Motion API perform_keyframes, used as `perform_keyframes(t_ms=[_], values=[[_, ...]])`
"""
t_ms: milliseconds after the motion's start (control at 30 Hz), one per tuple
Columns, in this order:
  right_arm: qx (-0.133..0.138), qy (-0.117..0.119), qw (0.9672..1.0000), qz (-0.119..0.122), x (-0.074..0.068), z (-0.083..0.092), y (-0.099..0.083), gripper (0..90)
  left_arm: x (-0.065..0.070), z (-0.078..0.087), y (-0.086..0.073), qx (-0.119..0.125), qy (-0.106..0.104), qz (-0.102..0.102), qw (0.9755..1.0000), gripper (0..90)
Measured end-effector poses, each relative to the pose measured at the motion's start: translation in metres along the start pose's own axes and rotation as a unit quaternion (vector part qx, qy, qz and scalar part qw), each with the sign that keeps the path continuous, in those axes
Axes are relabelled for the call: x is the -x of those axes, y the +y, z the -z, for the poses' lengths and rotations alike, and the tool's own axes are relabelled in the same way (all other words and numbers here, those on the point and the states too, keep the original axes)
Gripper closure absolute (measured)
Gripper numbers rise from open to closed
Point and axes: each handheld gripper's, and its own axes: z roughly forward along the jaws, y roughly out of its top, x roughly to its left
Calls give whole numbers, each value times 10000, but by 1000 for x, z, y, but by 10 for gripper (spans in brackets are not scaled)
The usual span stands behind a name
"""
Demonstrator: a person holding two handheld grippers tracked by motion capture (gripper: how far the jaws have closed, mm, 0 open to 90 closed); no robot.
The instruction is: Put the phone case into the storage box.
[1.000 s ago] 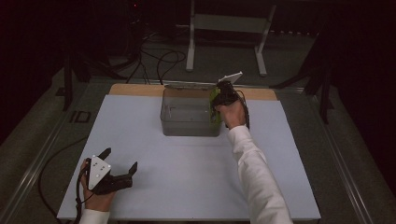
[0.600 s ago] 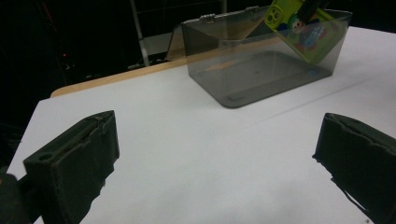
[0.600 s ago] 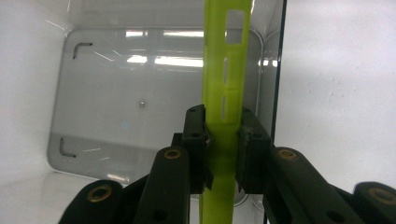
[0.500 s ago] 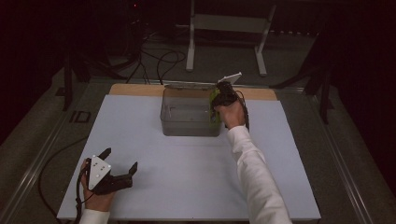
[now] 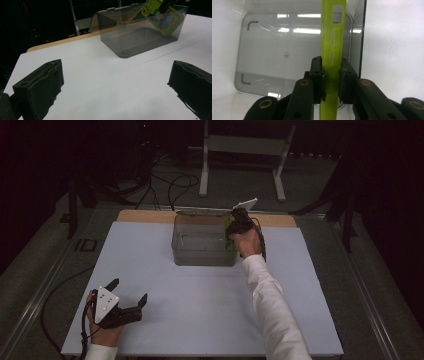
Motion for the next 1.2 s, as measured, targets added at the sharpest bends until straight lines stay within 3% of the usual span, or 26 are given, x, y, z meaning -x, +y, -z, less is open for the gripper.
perform_keyframes(t_ms=[467,1200], values=[[-72,-66,10000,11,-1,-8,0,769,0,0,0,3,0,8,10000,3],[-86,-28,9998,-176,0,-12,2,768,0,0,0,3,2,7,10000,3]])
